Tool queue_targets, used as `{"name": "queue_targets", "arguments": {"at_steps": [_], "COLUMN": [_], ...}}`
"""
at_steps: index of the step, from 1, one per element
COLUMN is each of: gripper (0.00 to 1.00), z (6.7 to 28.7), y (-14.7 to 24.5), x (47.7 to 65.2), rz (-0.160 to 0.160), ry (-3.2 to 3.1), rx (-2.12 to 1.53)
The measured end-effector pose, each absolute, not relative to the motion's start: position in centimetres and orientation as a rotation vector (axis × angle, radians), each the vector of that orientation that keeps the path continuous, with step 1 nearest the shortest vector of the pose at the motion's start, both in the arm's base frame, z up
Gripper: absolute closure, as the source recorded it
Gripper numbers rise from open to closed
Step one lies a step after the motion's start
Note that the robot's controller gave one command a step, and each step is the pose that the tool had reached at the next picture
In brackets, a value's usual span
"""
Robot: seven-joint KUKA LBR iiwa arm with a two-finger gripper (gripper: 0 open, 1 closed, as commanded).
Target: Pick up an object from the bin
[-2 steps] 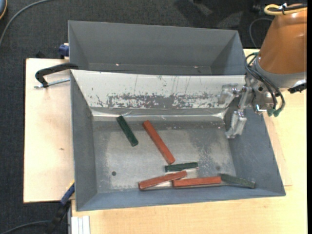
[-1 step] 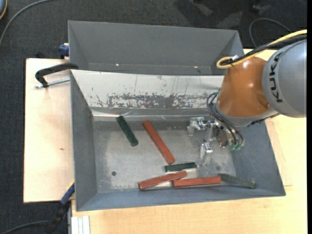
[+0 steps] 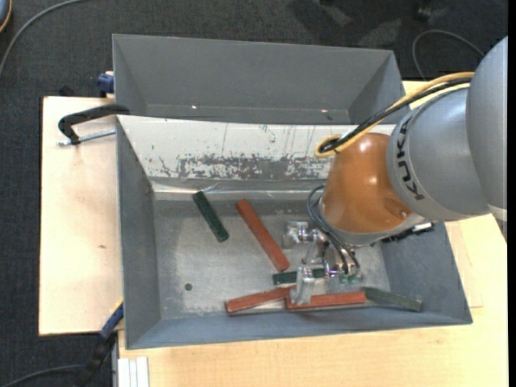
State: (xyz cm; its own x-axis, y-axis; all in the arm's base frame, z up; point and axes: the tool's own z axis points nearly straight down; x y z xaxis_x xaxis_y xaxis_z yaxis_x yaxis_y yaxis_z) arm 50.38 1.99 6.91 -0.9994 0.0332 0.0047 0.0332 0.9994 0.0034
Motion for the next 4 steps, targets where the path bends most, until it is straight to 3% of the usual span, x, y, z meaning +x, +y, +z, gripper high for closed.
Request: {"name": "queue_targets", "arguments": {"at_steps": [1, 2, 3, 4], "gripper": [1.00, 1.00, 0.00, 0.00], "z": [7.3, 22.9, 22.4, 6.7], "y": [1.8, 0.8, 0.8, -1.2], "x": [50.6, 52.1, 51.9, 48.9], "rz": [-0.003, -0.003, -0.001, -0.001], "ry": [-3.143, -3.152, -3.142, -3.133], "rx": [-0.054, -0.174, -0.171, -0.100]}}
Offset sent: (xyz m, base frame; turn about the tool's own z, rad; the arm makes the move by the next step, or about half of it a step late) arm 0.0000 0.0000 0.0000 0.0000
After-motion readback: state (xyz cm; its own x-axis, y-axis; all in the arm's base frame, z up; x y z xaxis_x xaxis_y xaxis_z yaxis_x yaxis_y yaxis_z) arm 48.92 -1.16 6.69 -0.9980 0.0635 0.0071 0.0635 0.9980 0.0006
